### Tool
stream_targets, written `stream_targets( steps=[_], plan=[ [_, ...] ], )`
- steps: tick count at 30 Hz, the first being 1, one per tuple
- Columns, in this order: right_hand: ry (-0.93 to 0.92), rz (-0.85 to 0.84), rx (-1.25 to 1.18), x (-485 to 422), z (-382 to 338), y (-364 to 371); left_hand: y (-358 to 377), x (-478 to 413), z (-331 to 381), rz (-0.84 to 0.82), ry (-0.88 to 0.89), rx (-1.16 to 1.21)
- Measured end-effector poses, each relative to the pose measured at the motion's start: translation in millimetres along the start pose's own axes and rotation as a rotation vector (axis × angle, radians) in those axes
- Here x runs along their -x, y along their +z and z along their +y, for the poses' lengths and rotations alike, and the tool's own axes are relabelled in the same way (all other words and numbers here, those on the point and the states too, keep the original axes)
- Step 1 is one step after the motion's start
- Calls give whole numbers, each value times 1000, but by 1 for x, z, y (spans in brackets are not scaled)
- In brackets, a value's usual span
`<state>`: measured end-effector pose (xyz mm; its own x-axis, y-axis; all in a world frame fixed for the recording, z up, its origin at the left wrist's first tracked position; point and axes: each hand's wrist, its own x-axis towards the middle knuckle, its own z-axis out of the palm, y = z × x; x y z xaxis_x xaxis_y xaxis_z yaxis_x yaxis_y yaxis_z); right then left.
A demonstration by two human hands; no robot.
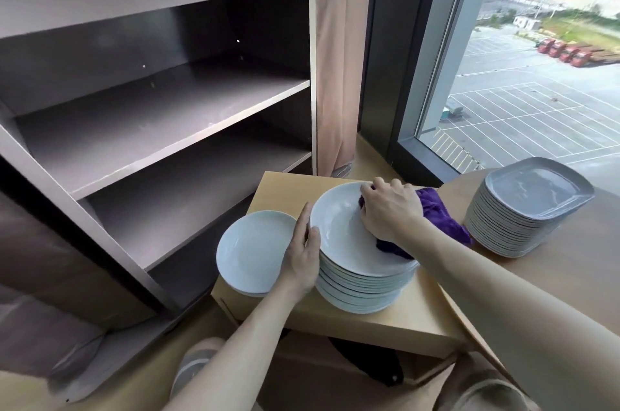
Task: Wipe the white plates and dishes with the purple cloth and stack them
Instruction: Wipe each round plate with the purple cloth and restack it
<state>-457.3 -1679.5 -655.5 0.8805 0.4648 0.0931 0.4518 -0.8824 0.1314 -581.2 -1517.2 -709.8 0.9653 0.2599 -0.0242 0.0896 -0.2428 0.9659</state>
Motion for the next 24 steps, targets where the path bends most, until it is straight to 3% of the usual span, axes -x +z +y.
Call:
stream_targets(
  steps=[6, 18, 24],
  plan=[
    [-13, -115, -73, 30, 21, -7, 3, 2, 3, 35, -26, 76],
    [-184, -193, -260, 54, -9, -24, -9, 0, 13, 3, -26, -101],
    [-190, -166, -374, 57, -20, -19, -8, -4, 24, 57, -31, -12]
  ],
)
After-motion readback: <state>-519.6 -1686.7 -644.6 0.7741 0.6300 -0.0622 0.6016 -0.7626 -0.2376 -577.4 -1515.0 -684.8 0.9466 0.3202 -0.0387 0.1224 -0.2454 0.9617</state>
